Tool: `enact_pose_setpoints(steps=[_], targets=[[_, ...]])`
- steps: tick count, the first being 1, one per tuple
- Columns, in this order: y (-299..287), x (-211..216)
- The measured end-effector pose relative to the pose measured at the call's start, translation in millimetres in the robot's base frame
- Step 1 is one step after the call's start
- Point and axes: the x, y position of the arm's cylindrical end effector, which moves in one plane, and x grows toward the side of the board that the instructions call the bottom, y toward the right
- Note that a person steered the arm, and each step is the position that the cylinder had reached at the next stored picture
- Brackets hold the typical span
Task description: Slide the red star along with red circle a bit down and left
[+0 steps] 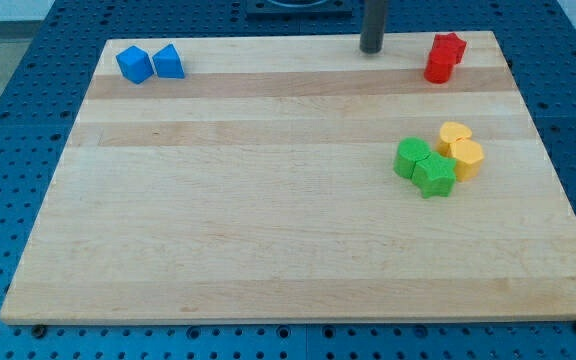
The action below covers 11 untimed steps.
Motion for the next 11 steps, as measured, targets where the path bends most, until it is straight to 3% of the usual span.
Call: enact_pose_setpoints(steps=[4, 11], targets=[[107.7, -13.6], [114.8, 53.9]])
